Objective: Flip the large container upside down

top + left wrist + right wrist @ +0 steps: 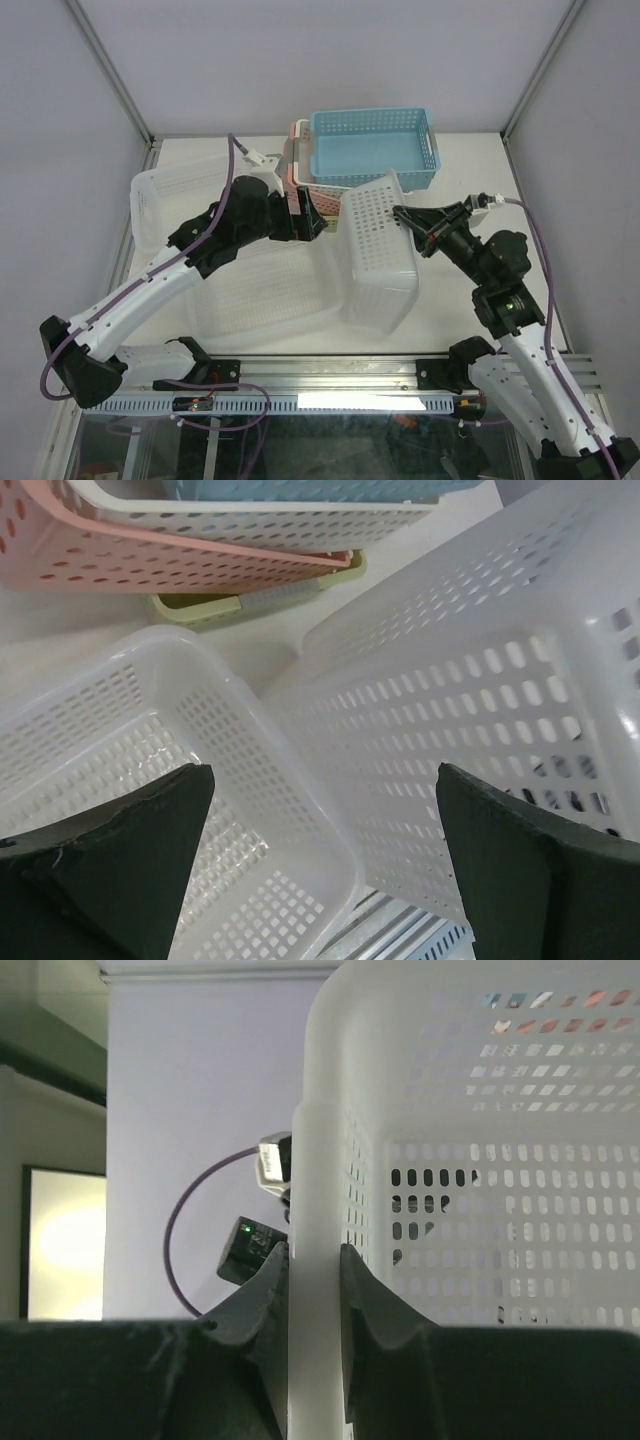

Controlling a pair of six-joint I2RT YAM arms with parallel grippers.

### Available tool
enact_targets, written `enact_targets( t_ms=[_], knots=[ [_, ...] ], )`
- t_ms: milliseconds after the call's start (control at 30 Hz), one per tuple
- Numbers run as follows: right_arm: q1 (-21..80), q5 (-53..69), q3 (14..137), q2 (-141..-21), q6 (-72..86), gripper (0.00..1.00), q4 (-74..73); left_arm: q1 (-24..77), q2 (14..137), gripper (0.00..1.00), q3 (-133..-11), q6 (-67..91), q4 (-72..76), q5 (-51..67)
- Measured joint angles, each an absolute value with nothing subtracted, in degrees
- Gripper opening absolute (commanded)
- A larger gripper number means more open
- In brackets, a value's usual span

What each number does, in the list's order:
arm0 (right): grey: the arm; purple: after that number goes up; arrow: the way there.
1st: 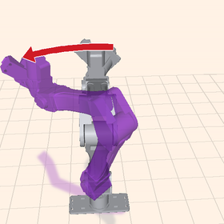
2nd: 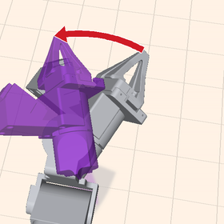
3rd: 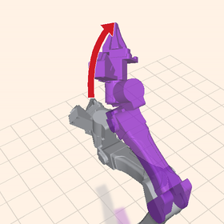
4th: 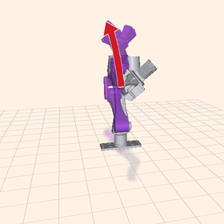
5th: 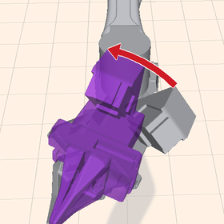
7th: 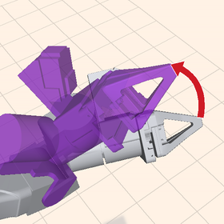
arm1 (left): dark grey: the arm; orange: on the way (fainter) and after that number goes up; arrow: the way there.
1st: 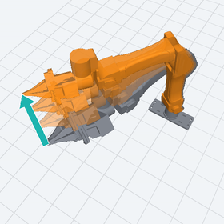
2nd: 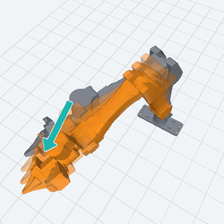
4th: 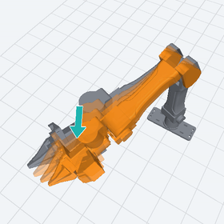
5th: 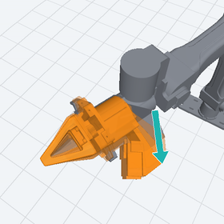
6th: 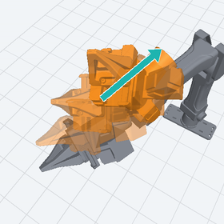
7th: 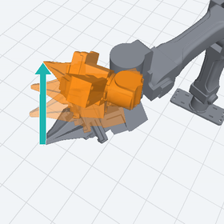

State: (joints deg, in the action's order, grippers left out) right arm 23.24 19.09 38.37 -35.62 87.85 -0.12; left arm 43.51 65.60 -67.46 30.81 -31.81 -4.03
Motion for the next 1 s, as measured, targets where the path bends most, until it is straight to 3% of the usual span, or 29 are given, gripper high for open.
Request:
enact_targets(
  t_ms=[367, 600, 733, 833, 900, 1000],
  knots=[
    [6.33, 26.63, 33.58, -26.76, 89.38, 0.0, -4.82, 45.43, 70.83, 0.99, -65.65, 31.81, -26.98, 1.63],
    [5.13, 23.2, 40.95, -30.46, 74.87, 0.32, -20.62, 47.29, 71.35, 0.99, -65.63, 32.18, -25.43, 3.44],
    [4.93, 17.54, 44.6, -36.25, 64.07, 0.63, -36.51, 48.82, 72.55, 0.99, -65.49, 32.6, -23.9, 4.25],
    [4.93, 13.41, 45.6, -39.16, 57.87, 0.8, -45.56, 49.58, 73.56, 0.99, -64.62, 33.41, -22.33, 5.02],
    [4.93, 10.72, 47.03, -39.94, 54.35, 0.86, -49.89, 50.09, 74.37, 0.99, -64.05, 33.8, -21.47, 5.21],
    [4.93, 6.9, 50.54, -40.51, 50.35, 0.89, -53.12, 50.72, 75.59, 0.99, -63.66, 34.09, -20.91, 5.21]
  ],
)
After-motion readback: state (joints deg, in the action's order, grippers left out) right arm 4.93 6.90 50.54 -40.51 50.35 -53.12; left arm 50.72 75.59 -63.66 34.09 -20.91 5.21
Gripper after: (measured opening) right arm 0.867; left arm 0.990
